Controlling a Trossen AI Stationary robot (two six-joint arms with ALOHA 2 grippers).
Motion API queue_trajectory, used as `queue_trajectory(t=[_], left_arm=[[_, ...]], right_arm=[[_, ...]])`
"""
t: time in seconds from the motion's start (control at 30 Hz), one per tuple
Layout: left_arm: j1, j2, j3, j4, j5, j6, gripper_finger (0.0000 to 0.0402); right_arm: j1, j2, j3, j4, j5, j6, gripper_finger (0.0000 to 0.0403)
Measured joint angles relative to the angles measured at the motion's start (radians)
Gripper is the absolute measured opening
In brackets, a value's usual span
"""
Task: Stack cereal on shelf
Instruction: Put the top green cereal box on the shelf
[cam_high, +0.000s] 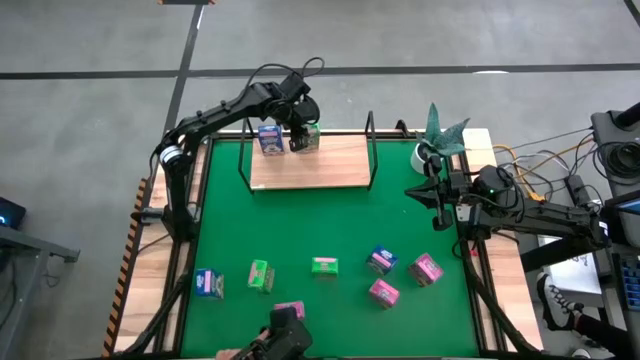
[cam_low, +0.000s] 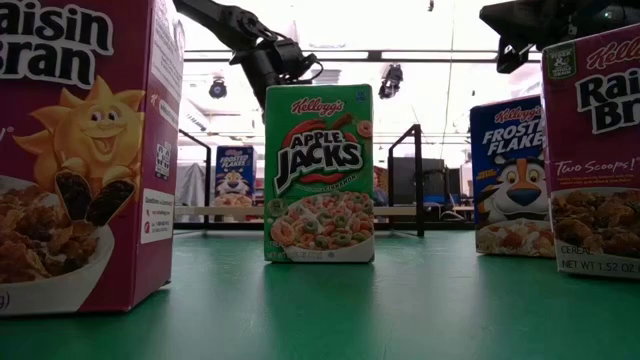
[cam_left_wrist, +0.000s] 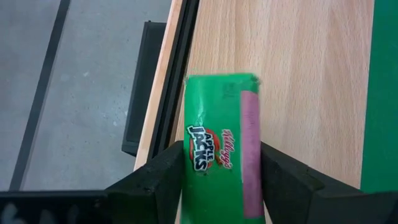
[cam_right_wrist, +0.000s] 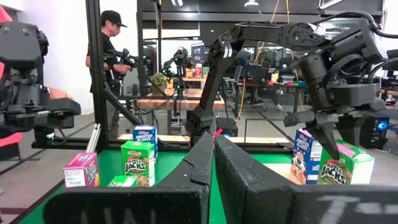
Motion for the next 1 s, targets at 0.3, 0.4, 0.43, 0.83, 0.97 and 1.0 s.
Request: queue_trajectory(t=[0.3, 0.4, 0.43, 0.83, 0.97, 1.0], left_arm=[[0.000, 0.000, -0.003, 0.013, 0.000, 0.011, 0.0194], [-0.004, 0.000, 0.024, -0.015, 0.000, 0.010, 0.0194], [-0.007, 0.000, 0.040, -0.030, 0.000, 0.009, 0.0194], [-0.035, -0.001, 0.146, -0.223, -0.152, 0.046, 0.0148], [-0.034, -0.001, 0.124, -0.226, -0.156, 0.061, 0.0098], [-0.034, -0.001, 0.118, -0.223, -0.157, 0.063, 0.0085]], right_arm=[[0.000, 0.000, 0.000, 0.000, 0.000, 0.000, 0.0009], [0.000, 0.000, 0.000, 0.000, 0.000, 0.000, 0.0009], [0.000, 0.000, 0.000, 0.000, 0.000, -0.001, 0.0009], [0.000, 0.000, 0.000, 0.001, 0.000, -0.001, 0.0009], [0.000, 0.000, 0.000, 0.001, 0.000, -0.001, 0.0009], [0.000, 0.000, 0.000, 0.001, 0.000, -0.002, 0.0009]])
